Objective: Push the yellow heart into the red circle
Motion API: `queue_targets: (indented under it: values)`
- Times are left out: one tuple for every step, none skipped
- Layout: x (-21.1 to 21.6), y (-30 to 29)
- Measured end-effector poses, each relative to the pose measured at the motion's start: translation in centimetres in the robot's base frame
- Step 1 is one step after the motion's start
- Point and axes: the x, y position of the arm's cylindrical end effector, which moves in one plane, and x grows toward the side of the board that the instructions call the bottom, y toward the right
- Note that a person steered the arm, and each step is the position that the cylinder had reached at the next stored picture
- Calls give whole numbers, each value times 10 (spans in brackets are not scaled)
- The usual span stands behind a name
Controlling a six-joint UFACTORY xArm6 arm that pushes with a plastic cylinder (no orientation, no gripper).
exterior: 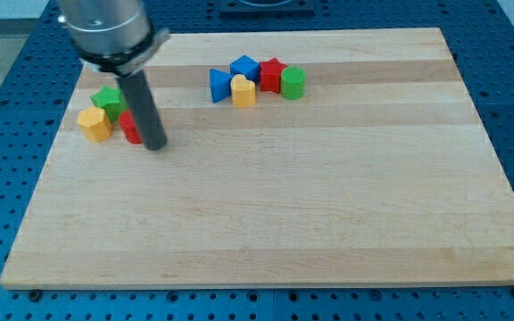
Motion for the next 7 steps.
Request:
queue_targets:
  values:
    - [-9,94]
    - [-38,159]
    - [-74,175]
    - [-88,154]
    - [-112,130]
    - [-124,105]
    - [-110,97]
